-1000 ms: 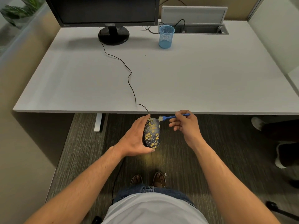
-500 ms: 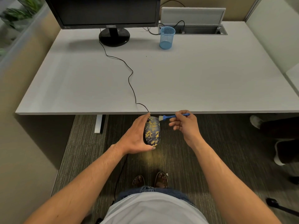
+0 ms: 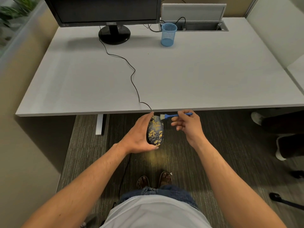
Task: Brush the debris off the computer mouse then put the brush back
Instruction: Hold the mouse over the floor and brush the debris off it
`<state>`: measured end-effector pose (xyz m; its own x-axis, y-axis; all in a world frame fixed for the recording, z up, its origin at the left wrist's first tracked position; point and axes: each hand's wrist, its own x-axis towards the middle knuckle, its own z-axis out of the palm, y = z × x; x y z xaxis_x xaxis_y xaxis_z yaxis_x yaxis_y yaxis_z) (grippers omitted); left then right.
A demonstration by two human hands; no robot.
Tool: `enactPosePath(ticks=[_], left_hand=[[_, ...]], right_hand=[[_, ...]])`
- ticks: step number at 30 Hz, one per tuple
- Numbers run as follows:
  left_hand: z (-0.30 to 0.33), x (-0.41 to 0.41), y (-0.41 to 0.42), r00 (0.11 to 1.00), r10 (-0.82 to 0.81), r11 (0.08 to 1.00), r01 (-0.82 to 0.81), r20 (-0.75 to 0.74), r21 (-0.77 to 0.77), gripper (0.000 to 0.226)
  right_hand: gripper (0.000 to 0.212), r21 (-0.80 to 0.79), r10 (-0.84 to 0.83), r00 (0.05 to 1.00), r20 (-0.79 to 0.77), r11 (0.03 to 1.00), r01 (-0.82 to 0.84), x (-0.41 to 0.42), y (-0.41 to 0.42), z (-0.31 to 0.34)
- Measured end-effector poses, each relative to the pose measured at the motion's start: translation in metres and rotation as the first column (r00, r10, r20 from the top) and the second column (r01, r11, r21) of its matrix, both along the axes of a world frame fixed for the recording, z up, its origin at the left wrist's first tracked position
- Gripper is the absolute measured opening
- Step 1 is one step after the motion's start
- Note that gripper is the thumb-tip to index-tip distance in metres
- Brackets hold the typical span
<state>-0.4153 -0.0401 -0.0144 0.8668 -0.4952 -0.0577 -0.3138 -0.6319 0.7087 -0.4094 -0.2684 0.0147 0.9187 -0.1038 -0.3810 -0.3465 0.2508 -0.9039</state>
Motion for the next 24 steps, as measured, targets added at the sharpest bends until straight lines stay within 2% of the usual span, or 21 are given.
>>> enactPosePath(ticks=[4, 10, 15, 18, 24], left_hand=[[0.001, 0.000, 0.004, 1.000, -0.005, 1.000, 0.005, 0.010, -0.006, 0.125], [-0.003, 0.001, 0.010, 1.000, 0.006, 1.000, -0.006, 0.019, -0.004, 0.126], [-0.004, 0.000, 0.005, 1.000, 0.022, 1.000, -0.022, -0.002, -0.005, 0.126], [-0.003, 0.000, 0.001, 1.000, 0.023, 1.000, -0.023, -0.004, -0.007, 0.125], [-0.004, 0.001, -0.003, 0.999, 0.035, 0.999, -0.035, -0.006, 0.000, 0.127]], right_hand=[[0.012, 0.000, 0.044, 0.999, 0.016, 0.999, -0.044, -0.001, 0.016, 0.002], [0.009, -0.032, -0.031, 0.999, -0.025, 0.999, 0.030, -0.004, 0.007, -0.004], [0.010, 0.024, 0.019, 1.000, -0.002, 1.000, -0.019, 0.005, 0.012, 0.001], [0.011, -0.022, 0.050, 0.999, -0.020, 0.998, -0.051, 0.010, 0.013, 0.001], [0.008, -0.061, -0.027, 0.999, -0.047, 0.998, 0.024, 0.012, -0.002, -0.002]])
